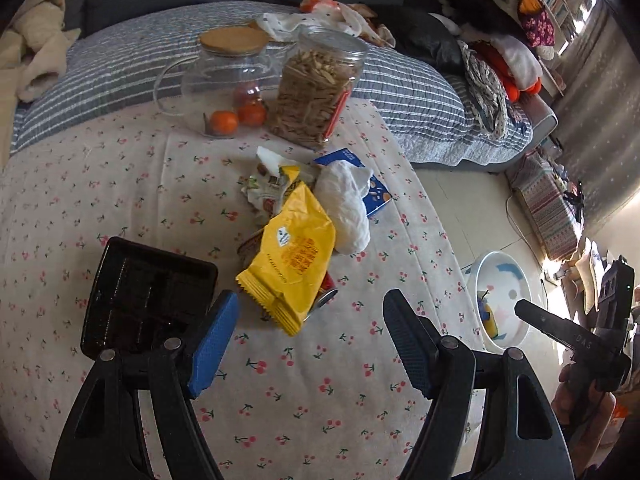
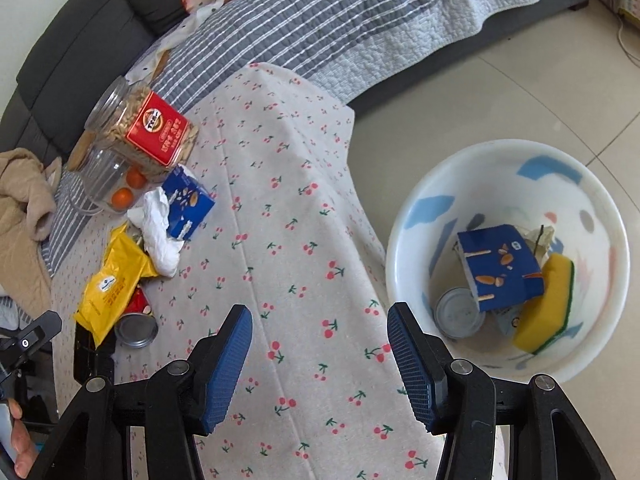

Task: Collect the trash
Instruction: 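Move both open tools back over the table, then grasp the yellow snack bag with the left tool while the right tool grasps the white tissue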

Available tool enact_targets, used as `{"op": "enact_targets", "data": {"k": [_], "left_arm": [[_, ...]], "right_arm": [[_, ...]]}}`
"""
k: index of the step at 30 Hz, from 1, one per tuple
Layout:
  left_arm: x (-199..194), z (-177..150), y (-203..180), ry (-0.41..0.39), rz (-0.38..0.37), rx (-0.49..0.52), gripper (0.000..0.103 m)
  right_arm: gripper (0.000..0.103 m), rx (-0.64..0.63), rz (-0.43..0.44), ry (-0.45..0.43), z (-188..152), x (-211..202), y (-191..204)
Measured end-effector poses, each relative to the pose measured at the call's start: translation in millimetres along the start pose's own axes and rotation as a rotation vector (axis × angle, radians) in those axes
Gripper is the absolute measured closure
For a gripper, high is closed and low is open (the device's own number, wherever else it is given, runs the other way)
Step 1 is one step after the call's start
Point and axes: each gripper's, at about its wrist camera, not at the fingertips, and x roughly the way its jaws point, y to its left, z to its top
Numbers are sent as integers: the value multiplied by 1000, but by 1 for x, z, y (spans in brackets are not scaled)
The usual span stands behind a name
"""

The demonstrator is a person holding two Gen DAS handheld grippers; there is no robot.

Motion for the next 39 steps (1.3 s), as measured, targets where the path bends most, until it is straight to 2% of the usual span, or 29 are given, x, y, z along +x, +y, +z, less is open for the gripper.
{"op": "enact_targets", "data": {"k": [6,8,9,14,15,16,18,25,27,31,34,39], "left_arm": [[6,-4,31,20,-76,-83,27],[12,-4,33,30,-100,-105,34],[15,-3,32,38,-112,-108,43],[30,2,35,57,-148,-157,46],[32,4,35,51,-151,-162,57],[35,6,35,49,-148,-160,73],[38,7,34,54,-141,-150,91],[-1,10,44,-24,-240,-191,100],[-11,9,49,-38,-260,-198,100],[-12,7,51,-29,-249,-189,101],[-4,6,57,1,-270,-226,101],[-18,7,54,-34,-289,-200,101]], "right_arm": [[41,-113,8,33,-10,17,45],[41,-131,25,36,-12,22,57],[41,-133,38,38,-13,24,62],[41,-194,44,46,-15,39,91],[41,-221,38,50,-16,43,99],[41,-245,34,54,-17,47,106],[41,-281,29,57,-17,55,117],[41,-315,0,29,2,86,139],[41,-307,2,25,5,97,143],[41,-326,-17,32,7,122,155],[41,-346,-23,39,7,136,165],[43,-395,-79,19,9,152,180]]}}
